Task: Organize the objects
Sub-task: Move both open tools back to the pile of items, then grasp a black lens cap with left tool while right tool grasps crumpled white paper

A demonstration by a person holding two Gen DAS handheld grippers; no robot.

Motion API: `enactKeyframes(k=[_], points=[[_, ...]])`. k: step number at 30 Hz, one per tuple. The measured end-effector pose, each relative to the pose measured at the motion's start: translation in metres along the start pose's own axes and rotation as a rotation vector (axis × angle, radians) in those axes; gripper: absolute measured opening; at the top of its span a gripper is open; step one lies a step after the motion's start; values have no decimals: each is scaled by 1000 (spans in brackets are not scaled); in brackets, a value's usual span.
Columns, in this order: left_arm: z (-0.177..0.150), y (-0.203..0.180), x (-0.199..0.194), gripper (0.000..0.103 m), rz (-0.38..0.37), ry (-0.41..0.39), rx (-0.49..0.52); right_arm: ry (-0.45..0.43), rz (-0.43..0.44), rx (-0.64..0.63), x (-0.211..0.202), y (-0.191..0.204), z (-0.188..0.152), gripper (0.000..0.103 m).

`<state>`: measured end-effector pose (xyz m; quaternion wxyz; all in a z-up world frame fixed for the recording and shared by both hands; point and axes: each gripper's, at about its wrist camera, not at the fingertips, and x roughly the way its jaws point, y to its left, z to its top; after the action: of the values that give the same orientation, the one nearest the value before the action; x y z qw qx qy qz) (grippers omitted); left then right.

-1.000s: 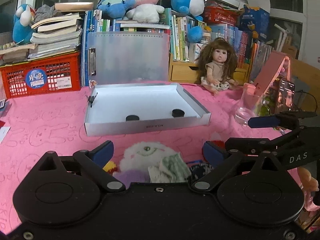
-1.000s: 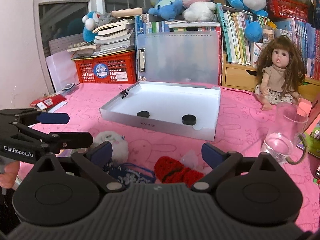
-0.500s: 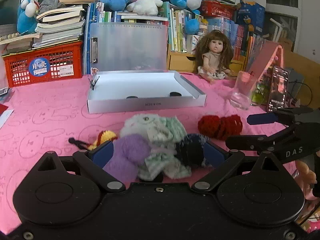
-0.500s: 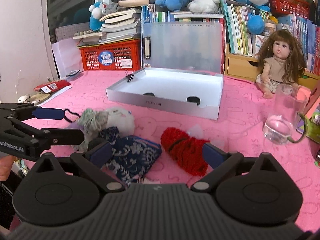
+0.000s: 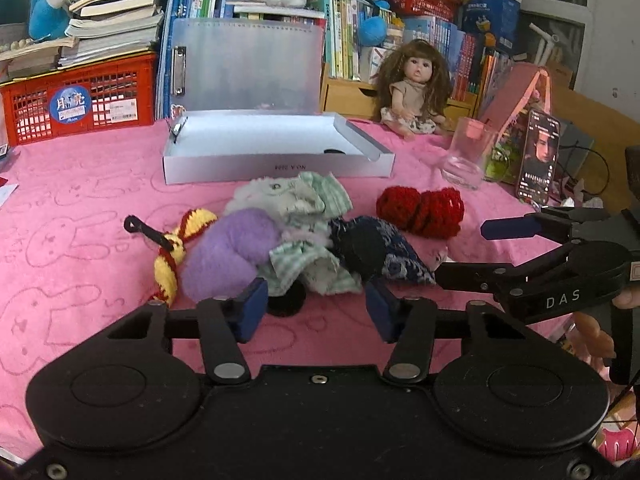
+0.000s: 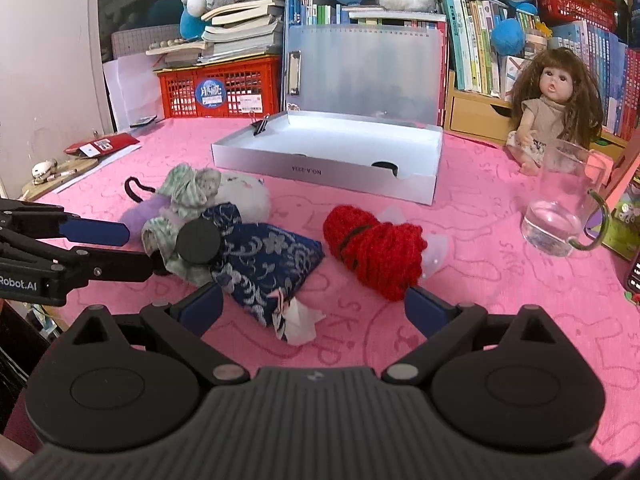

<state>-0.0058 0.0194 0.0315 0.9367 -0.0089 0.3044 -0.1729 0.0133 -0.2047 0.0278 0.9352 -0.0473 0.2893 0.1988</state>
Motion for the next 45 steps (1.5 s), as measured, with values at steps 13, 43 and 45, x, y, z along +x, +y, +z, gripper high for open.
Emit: enactKeyframes(k=[13,43,45], points=[[-4,1,18,48,45,20,-18,23,-11,-24,3,7,-12,99],[-7,-2,37,30,99,14,3,31,14,7,7,13,-14,30],[-10,-3,34,30,100,14,2,30,9,-1,6,14,-14,28]])
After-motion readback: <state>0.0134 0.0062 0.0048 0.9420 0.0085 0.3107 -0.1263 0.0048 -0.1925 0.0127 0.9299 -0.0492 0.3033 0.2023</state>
